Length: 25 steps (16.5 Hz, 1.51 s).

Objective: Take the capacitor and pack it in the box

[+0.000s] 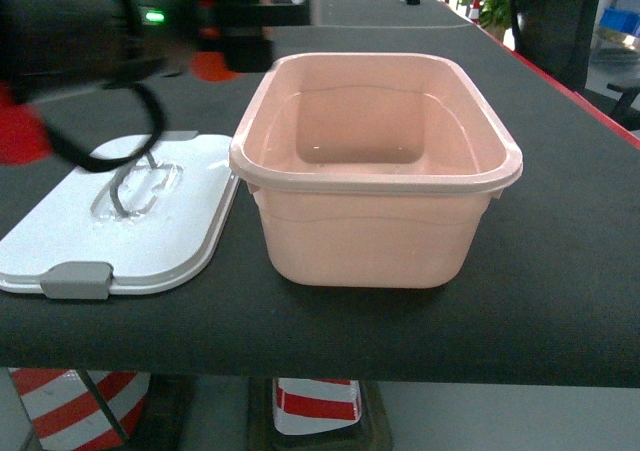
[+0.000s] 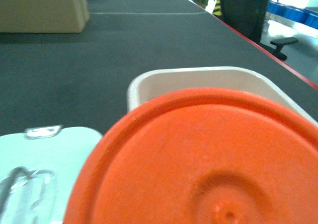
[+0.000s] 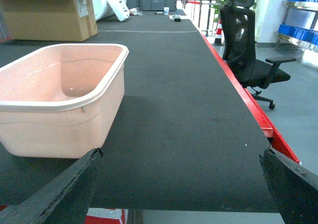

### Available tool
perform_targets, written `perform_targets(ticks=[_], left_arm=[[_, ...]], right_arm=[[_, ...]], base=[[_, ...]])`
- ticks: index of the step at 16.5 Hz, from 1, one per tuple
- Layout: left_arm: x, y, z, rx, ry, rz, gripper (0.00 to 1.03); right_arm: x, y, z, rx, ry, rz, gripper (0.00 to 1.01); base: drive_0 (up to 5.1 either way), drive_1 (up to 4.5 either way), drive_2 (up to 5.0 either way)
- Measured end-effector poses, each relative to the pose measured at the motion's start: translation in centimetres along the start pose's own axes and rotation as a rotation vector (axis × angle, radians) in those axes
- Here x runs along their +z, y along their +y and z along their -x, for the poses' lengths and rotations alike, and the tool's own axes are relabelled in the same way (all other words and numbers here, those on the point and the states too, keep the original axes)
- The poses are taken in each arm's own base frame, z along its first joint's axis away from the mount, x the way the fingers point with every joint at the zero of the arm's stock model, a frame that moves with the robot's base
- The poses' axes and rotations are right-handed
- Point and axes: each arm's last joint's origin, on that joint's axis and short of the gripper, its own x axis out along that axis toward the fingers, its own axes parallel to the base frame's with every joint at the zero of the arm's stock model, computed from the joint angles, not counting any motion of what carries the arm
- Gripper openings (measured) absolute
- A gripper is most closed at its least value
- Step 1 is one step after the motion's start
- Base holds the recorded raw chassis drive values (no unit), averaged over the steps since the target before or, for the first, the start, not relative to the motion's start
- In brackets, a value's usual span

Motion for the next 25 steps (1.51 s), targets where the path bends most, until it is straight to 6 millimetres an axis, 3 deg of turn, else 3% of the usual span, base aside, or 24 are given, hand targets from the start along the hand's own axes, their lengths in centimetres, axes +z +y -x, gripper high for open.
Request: perform_targets(ticks=[2, 4, 7, 9, 10, 12, 13, 14, 18, 21, 25], left_arm=[[0.1, -4.4, -4.5, -0.084, 0.034, -0.005, 0.43], [0.0, -6.9, -7.1, -0.121, 0.031, -0.008, 0.44], [-1.5, -6.7, -8.2, -0.097, 0.053, -0.029, 0.78], [-0.9, -5.9, -8.3, -0.08, 0.024, -0.026, 1.0], [-0.5, -5.5, -8.0, -0.078, 0.007, -0.022, 0.97], [0.2, -3.5, -6.9, -0.058, -0.013, -0.016, 0.98], [0.8, -1.2, -6.5, -0.018, -0.031, -0.015, 0.98], [1.5, 2.5, -5.9, 0.053, -0.051, -0.016, 0.98], [1.5, 6.4, -5.5, 0.13, -0.048, -0.011, 0.98], [0.6, 10.2, -5.0, 0.211, -0.016, -0.006, 0.98], [-1.4, 13.3, -4.6, 0.27, 0.051, 0.001, 0.98]], right_arm=[[0.0, 0.0, 0.0, 0.0, 0.0, 0.0, 0.98], [0.0, 0.0, 0.0, 0.0, 0.0, 0.0, 0.98], [0.0, 0.0, 0.0, 0.0, 0.0, 0.0, 0.98], [0.0, 0.0, 0.0, 0.0, 0.0, 0.0, 0.98], [0.0, 0.0, 0.0, 0.0, 0.0, 0.0, 0.98], [0.0, 0.0, 0.0, 0.0, 0.0, 0.0, 0.98], [0.0, 0.0, 0.0, 0.0, 0.0, 0.0, 0.98], [0.0, 0.0, 0.0, 0.0, 0.0, 0.0, 0.98], [0.0, 0.0, 0.0, 0.0, 0.0, 0.0, 0.98], [0.0, 0.0, 0.0, 0.0, 0.0, 0.0, 0.98], [0.0, 0.0, 0.0, 0.0, 0.0, 0.0, 0.98]], base=[[0.0, 0.0, 0.0], [0.0, 0.0, 0.0], [0.0, 0.0, 0.0], [0.0, 0.0, 0.0], [0.0, 0.0, 0.0], [0.0, 0.0, 0.0], [0.0, 0.0, 0.0], [0.0, 0.0, 0.0], [0.0, 0.0, 0.0], [0.0, 0.0, 0.0], [0.0, 0.0, 0.0]])
